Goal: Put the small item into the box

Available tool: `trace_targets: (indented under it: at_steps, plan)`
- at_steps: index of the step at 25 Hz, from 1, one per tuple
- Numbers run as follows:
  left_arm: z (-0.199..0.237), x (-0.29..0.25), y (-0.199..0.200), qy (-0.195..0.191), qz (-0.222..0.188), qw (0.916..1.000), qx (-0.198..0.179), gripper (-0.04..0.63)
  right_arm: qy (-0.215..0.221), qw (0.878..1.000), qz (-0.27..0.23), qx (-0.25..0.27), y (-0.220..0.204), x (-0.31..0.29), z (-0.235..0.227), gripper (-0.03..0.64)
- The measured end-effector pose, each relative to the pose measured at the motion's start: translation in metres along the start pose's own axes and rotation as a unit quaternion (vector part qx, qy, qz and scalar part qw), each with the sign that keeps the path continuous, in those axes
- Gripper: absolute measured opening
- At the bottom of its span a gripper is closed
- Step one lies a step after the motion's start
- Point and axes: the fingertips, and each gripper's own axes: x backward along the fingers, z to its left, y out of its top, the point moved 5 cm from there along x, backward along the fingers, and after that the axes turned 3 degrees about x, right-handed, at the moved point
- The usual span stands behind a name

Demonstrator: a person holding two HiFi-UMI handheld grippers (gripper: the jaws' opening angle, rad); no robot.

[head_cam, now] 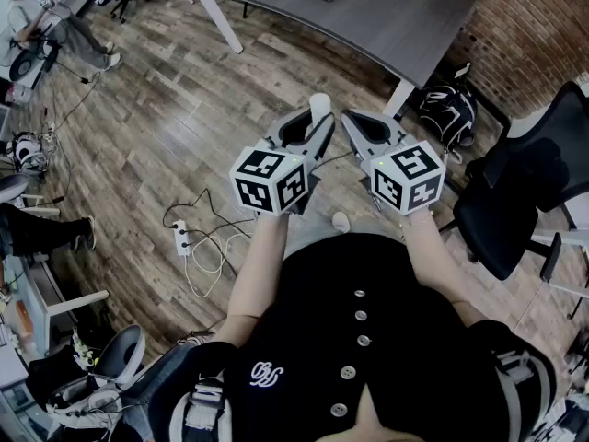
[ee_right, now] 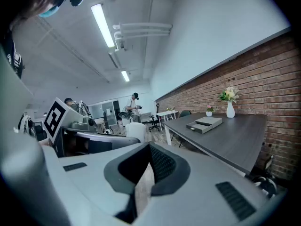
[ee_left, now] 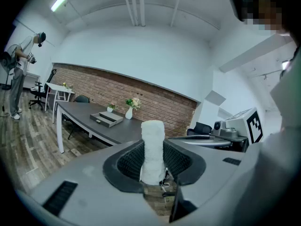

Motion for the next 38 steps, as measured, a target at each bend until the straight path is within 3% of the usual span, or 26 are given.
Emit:
trace_targets:
  at_steps: [14,25,31,38]
  plan:
    - [0.002,-0.007,0.002,0.009,-0.007,0.9999,0.002,0.122,0.021,0.999,-0.029,-0.022,0.005,0.001,-0.012,0.0]
    - [0.032,-0.028,0.004,0.034,-0.009,0.9992,0.017,0.121,0.029,0.999,-0.016,-0.039,-0.004,-0.027,-0.046,0.002]
    - [0.091,-0.066,0.029,0.027,0.001,0.9996,0.012,0.123,0.019,0.998,-0.013,-0.051,0.004,-0.085,-0.081,0.002]
    - [0.217,-0.132,0.087,0.001,0.025,0.9997,-0.006,0.121,-0.002,0.999,-0.012,-0.049,0.032,-0.215,-0.133,0.002]
